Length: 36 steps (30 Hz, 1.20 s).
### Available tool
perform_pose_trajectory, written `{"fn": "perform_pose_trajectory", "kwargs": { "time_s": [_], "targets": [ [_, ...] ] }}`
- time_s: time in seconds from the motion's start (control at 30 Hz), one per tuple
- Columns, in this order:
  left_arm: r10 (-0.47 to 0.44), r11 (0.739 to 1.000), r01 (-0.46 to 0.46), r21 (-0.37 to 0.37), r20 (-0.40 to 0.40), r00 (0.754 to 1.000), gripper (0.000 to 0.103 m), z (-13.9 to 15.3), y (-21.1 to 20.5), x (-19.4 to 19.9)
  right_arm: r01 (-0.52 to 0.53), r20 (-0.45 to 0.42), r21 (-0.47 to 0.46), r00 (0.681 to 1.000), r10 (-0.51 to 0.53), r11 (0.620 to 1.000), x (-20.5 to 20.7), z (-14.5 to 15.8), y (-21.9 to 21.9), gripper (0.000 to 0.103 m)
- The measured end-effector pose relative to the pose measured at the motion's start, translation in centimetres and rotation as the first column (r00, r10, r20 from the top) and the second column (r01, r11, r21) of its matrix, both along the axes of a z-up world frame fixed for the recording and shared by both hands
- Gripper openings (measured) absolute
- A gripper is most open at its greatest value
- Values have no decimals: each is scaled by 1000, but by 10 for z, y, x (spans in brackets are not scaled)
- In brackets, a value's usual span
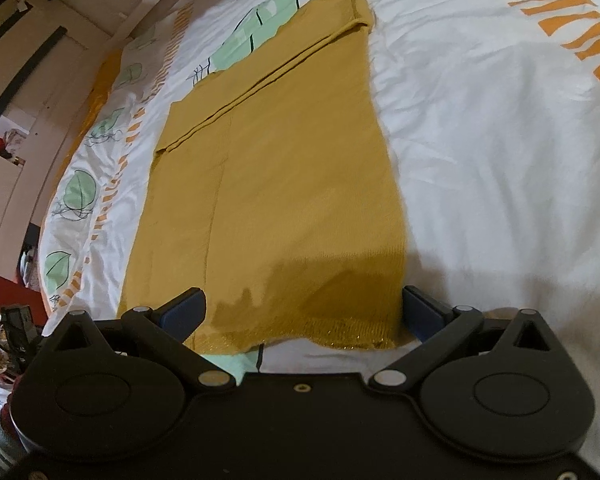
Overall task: Fold small clothes
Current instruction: 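Move the right tool along the folded sweater toward the hem, then grasp the sweater hem with both tools and lift it up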
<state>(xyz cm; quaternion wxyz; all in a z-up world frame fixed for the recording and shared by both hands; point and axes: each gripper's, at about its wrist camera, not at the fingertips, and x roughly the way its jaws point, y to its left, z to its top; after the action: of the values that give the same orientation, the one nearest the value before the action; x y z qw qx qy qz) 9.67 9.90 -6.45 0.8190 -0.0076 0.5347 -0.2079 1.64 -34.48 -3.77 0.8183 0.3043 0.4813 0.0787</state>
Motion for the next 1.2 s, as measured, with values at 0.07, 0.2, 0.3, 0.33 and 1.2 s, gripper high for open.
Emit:
{"fn": "perform_pose_trajectory", "kwargs": {
  "time_s": [0.07,0.2,0.3,0.33,1.2],
  "targets": [
    [-6,1000,6,1,3,1000,41,0,-2,-1,1,1,5,1000,-1,1000,0,0,-1,102],
    [37,999,-36,-34,0,999,19,-1,3,2,36,10,8,999,-36,999,-2,1,-4,56],
    [76,994,-75,-76,13,997,8,2,9,2,66,49,-20,997,-64,998,-5,9,-7,27],
    [85,993,-83,-83,24,996,8,3,10,1,69,75,-40,995,-66,997,-6,15,-7,27],
    [190,978,-191,-85,-17,982,7,-2,26,11,64,-36,-10,997,-64,998,-1,-2,-19,76]
  ]
}}
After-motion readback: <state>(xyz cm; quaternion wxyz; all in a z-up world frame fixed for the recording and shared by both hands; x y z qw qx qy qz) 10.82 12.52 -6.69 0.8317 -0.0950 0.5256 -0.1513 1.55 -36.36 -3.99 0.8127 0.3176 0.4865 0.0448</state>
